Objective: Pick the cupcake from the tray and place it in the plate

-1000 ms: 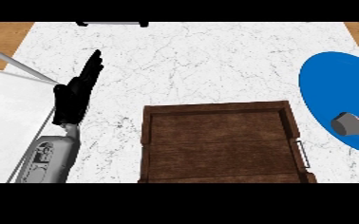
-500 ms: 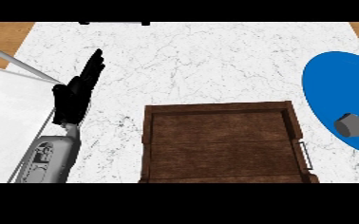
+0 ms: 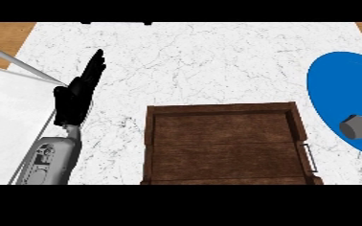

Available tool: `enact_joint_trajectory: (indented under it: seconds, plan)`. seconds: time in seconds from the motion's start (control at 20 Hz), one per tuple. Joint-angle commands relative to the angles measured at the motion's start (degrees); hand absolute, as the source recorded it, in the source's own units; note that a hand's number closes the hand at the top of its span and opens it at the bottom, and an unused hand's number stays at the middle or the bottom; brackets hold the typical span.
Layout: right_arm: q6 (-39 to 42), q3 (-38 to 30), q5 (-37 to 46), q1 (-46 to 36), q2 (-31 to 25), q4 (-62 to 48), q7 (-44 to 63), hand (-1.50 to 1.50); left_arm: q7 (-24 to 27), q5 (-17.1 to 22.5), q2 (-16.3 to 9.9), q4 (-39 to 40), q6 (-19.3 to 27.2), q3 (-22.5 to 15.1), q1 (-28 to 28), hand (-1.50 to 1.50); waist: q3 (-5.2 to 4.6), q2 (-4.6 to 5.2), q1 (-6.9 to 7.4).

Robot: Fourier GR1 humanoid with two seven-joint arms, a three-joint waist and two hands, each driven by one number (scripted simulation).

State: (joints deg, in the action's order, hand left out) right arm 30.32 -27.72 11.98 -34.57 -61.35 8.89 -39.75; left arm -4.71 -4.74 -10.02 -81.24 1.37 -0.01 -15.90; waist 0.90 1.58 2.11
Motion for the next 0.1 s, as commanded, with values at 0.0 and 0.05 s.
enact_joint_trajectory:
  seconds: [0.0, 0.05]
  plan:
    - [6.47, -0.27, -0.4, 2.5, -0.24, 0.13, -6.39, -1.5, 0.37, 0.77, -0.89, -0.35, -0.62, 1.0, 0.95, 0.0, 0.13, 0.01, 0.48]
    - [6.96, -0.64, -0.9, 2.25, -0.08, -0.19, -5.49, -1.5, 0.47, 0.24, 0.29, -0.1, 0.0, 0.04, 1.08, 0.0, 0.14, 0.1, 0.49]
